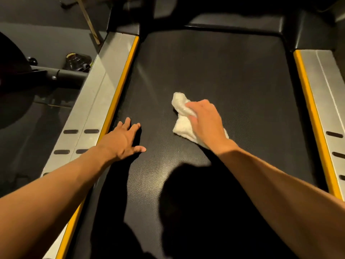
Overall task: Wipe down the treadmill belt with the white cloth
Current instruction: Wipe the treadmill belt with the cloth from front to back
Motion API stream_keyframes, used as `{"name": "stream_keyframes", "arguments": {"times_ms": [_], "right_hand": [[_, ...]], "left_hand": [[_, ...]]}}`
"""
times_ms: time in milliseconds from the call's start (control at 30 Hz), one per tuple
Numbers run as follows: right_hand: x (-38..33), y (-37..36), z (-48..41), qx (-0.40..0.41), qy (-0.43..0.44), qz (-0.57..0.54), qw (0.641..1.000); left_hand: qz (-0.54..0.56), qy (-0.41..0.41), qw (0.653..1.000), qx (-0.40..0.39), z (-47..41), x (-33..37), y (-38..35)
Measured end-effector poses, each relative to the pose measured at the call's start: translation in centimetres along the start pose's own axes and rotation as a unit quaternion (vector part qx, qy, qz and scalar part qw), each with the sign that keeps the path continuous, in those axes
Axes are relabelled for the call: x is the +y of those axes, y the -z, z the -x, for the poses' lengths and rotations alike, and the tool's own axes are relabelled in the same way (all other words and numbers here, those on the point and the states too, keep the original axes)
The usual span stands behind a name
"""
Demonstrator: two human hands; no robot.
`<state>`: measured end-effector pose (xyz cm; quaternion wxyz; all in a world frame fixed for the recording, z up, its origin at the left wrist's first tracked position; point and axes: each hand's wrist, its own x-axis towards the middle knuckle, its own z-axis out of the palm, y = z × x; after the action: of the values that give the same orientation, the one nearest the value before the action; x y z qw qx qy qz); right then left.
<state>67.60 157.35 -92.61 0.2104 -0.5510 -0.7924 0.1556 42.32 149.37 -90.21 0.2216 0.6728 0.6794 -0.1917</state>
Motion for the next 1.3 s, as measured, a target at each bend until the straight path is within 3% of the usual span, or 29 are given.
{"name": "stream_keyframes", "arguments": {"times_ms": [67, 133, 267, 367, 433, 500, 600, 667, 733, 800, 867, 967, 1067, 1167, 1233, 1300], "right_hand": [[0.3, -0.2, -0.3, -0.014, -0.022, 0.040, 0.999], [-0.8, -1.2, 2.1, -0.020, 0.037, 0.079, 0.996], [-3.5, -3.9, 7.9, -0.011, 0.178, -0.094, 0.979], [-3.6, -3.4, 3.6, -0.019, 0.113, -0.135, 0.984], [-2.5, -3.4, -0.5, 0.023, 0.046, -0.081, 0.995], [-1.5, -3.7, -2.7, 0.001, 0.008, 0.005, 1.000], [-3.3, -4.9, -1.0, -0.052, 0.094, 0.139, 0.984], [-5.1, -5.7, 2.1, -0.083, 0.177, 0.071, 0.978], [-6.6, -5.4, 4.7, -0.092, 0.237, -0.017, 0.967], [-6.6, -5.0, 4.0, -0.057, 0.214, -0.063, 0.973], [-5.7, -4.8, 1.0, -0.018, 0.126, -0.073, 0.989], [-5.5, -5.2, -1.9, -0.031, 0.053, 0.015, 0.998], [-7.3, -5.9, 0.9, -0.093, 0.143, 0.089, 0.981], [-10.3, -4.0, 5.6, -0.184, 0.267, 0.005, 0.946], [-11.1, -3.1, 5.4, -0.177, 0.224, -0.056, 0.957], [-10.0, -3.8, 2.5, -0.087, 0.142, -0.101, 0.981]], "left_hand": [[0.006, 0.001, 1.000, -0.003, 0.0, 0.1, 0.1], [0.017, 0.008, 1.000, -0.005, 0.1, 0.1, 0.0], [0.002, 0.008, 1.000, 0.002, -0.2, 0.4, -0.2], [-0.004, 0.013, 1.000, 0.002, -0.2, 0.4, -0.1], [0.003, 0.011, 1.000, 0.003, 0.0, 0.4, -0.1], [0.014, 0.006, 1.000, 0.008, 0.2, 0.2, 0.0], [0.064, -0.003, 0.998, 0.023, 0.4, -0.9, -0.4], [0.094, -0.015, 0.993, 0.067, 0.6, -1.8, -0.5], [0.031, 0.000, 0.990, 0.140, 0.9, -2.3, -0.6], [-0.034, 0.038, 0.983, 0.174, 1.2, -2.8, -0.5], [-0.036, 0.081, 0.985, 0.150, 1.4, -3.4, -0.3], [-0.016, 0.093, 0.990, 0.104, 1.2, -4.3, 0.2], [-0.004, 0.089, 0.993, 0.079, 1.1, -4.7, 0.7], [-0.005, 0.088, 0.991, 0.100, 1.1, -5.0, 0.4], [-0.009, 0.082, 0.991, 0.107, 1.0, -5.2, 0.4], [-0.003, 0.071, 0.991, 0.114, 1.1, -5.3, 0.6]]}}
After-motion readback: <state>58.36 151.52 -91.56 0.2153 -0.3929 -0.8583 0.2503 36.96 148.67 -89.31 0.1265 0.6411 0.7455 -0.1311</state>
